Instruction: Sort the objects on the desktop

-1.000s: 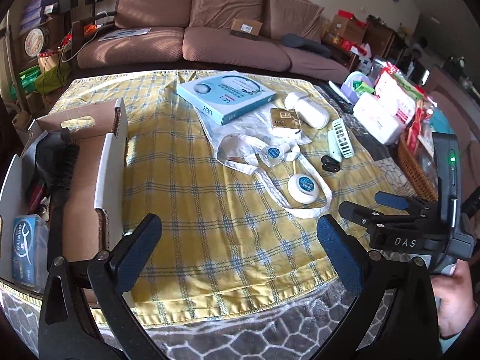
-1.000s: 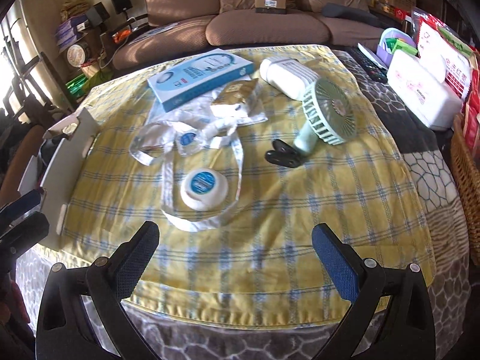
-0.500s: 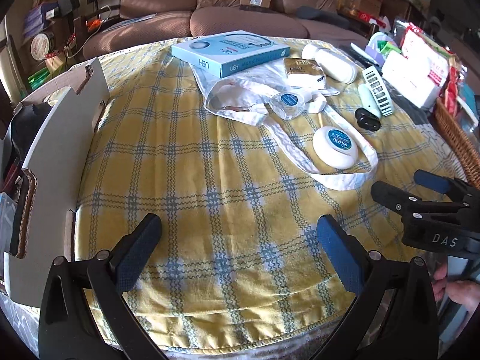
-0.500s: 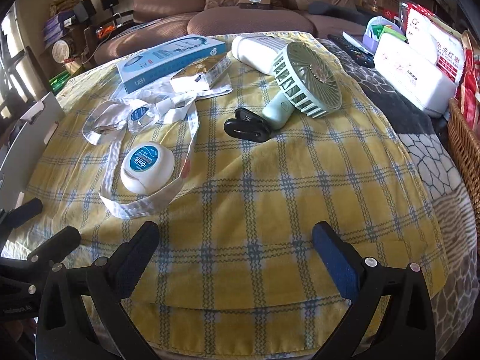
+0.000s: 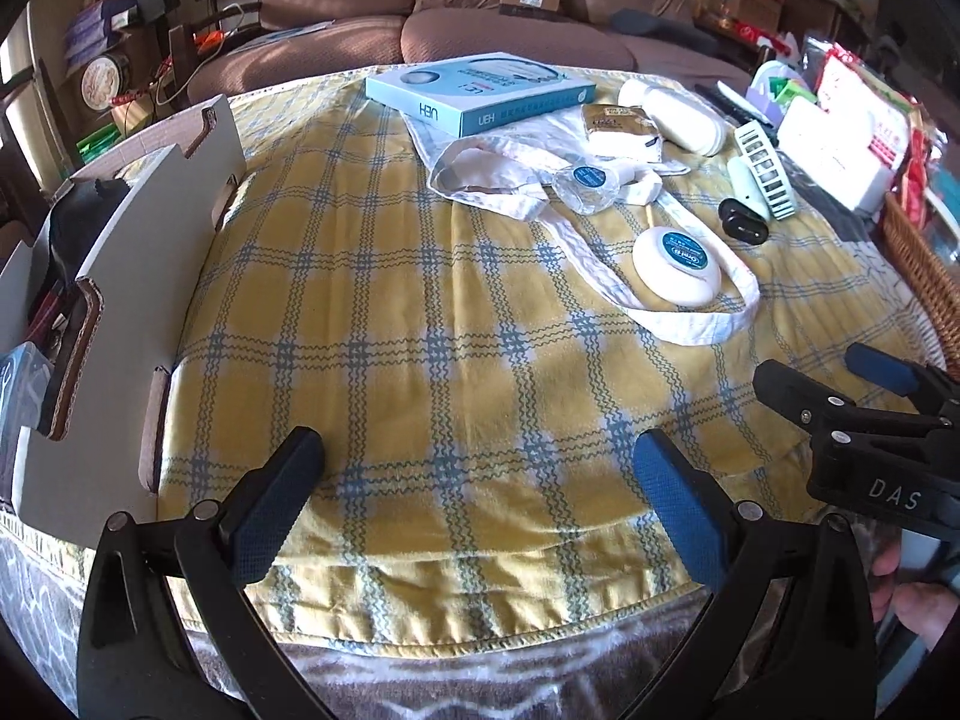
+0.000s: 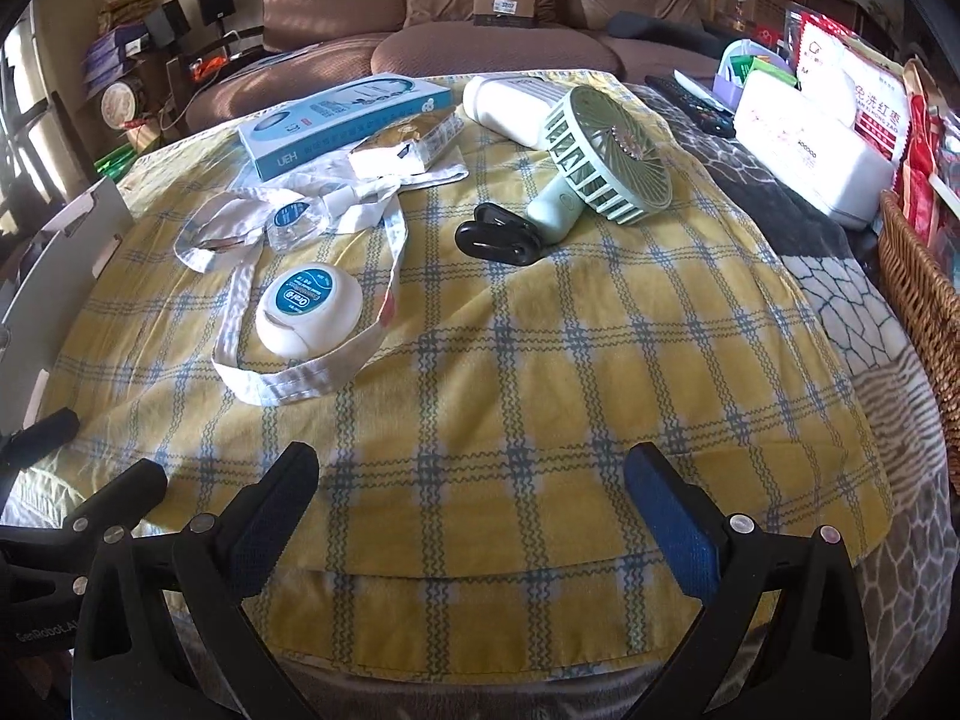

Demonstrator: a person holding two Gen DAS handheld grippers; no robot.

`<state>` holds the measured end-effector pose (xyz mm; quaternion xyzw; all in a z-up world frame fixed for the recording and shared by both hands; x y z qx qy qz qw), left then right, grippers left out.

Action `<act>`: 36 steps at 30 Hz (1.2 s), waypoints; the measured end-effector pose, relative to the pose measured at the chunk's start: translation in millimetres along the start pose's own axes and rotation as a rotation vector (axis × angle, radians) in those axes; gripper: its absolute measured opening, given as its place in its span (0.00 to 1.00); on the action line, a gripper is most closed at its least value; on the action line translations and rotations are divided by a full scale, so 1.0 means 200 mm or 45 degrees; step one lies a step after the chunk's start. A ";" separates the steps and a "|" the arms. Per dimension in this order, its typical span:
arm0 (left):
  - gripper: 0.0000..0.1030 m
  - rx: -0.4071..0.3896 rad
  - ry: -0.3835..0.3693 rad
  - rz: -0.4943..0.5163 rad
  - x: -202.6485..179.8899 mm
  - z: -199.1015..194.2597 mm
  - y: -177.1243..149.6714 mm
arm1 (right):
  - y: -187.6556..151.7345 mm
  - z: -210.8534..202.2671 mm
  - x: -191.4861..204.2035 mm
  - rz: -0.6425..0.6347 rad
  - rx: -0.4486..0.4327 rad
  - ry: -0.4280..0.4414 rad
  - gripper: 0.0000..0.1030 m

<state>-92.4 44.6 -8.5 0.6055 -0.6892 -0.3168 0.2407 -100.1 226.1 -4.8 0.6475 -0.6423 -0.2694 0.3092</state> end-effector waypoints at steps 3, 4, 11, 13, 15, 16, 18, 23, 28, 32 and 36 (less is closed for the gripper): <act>1.00 0.016 0.013 0.005 0.00 -0.02 -0.02 | -0.03 -0.03 0.02 -0.013 0.011 0.002 1.00; 1.00 0.021 0.032 0.024 -0.02 -0.02 -0.04 | -0.04 -0.03 0.03 -0.026 0.013 -0.004 1.00; 1.00 0.003 0.049 0.037 -0.02 -0.02 -0.06 | -0.07 -0.03 0.04 -0.069 -0.008 -0.038 1.00; 1.00 0.002 0.052 0.041 -0.02 -0.02 -0.06 | -0.07 -0.03 0.04 -0.070 -0.007 -0.039 1.00; 1.00 0.002 0.052 0.041 -0.02 -0.02 -0.06 | -0.07 -0.03 0.04 -0.073 -0.007 -0.042 1.00; 1.00 0.002 0.051 0.039 -0.02 -0.02 -0.06 | -0.07 -0.03 0.04 -0.073 -0.007 -0.042 1.00; 1.00 0.001 0.059 0.029 -0.02 -0.02 -0.06 | -0.07 -0.03 0.04 -0.073 -0.007 -0.041 1.00; 1.00 0.000 0.061 0.027 -0.03 -0.02 -0.05 | -0.07 -0.03 0.04 -0.072 -0.007 -0.039 1.00; 1.00 0.000 0.062 0.027 -0.02 -0.02 -0.05 | -0.07 -0.03 0.04 -0.073 -0.007 -0.041 1.00; 1.00 -0.001 0.061 0.026 -0.02 -0.02 -0.05 | -0.07 -0.03 0.04 -0.073 -0.006 -0.041 1.00; 1.00 -0.001 0.063 0.028 -0.03 -0.02 -0.05 | -0.07 -0.03 0.04 -0.073 -0.006 -0.041 1.00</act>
Point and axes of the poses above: each gripper's, at about its wrist camera, not at the fingertips, and z roughly the way its jaws point, x to its left, y to its top, the point moved 2 cm from there along z, roughly the way its jaws point, and after that the axes turned 12 degrees about -x, right-handed, at the moved point
